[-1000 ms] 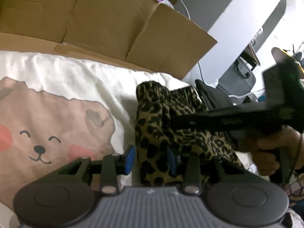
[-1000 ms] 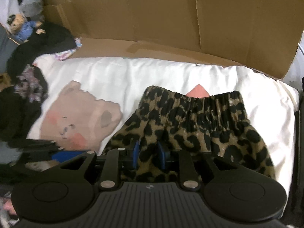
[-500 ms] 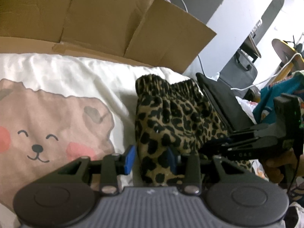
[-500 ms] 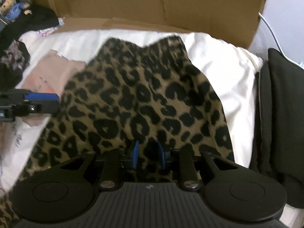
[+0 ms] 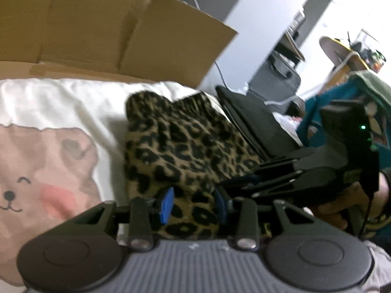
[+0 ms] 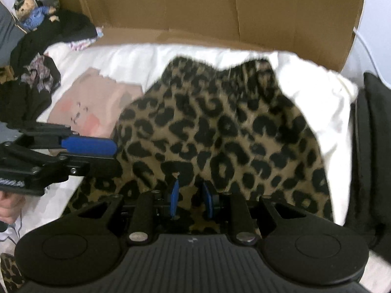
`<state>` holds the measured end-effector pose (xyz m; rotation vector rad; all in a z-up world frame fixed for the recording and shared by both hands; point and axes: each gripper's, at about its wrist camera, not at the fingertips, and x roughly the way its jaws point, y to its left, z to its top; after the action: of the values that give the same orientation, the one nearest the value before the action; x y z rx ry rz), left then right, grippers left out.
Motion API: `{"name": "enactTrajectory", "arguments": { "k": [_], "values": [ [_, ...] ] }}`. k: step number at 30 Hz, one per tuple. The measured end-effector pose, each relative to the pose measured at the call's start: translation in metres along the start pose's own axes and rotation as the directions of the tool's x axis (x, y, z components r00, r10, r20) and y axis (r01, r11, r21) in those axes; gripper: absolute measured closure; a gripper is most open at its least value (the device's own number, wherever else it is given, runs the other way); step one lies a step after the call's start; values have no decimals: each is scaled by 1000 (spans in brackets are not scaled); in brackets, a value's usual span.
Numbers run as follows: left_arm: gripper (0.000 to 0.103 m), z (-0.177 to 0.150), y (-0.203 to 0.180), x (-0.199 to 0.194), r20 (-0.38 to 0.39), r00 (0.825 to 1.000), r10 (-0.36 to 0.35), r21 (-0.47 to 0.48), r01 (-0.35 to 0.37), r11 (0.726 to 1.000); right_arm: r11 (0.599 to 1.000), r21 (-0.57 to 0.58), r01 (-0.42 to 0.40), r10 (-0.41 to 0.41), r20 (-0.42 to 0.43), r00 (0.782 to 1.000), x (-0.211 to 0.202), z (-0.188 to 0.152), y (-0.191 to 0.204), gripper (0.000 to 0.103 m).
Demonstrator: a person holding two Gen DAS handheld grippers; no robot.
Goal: Fold clothes
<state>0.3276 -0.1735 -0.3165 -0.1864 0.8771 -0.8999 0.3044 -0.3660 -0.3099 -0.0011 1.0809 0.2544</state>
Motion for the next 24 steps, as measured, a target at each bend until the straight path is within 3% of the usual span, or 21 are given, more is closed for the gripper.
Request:
{"name": "enactTrajectory", "arguments": {
  "k": [8,19,24],
  "values": [
    [66,-5,-9,20,-128,990,65,47,-60,997,997,-55,60,-65,-88,994,-24,-28,-17,74],
    [66,3,-40,-7,-155,970,186,108,-171,979,985,-145,92,-127,-251,960,-71,-59,-51,74],
    [62,5,-58,-43,-149,968,203,88,-191,978,995,-49,89,-97,-204,974,-95,-66,-59,73]
  ]
}}
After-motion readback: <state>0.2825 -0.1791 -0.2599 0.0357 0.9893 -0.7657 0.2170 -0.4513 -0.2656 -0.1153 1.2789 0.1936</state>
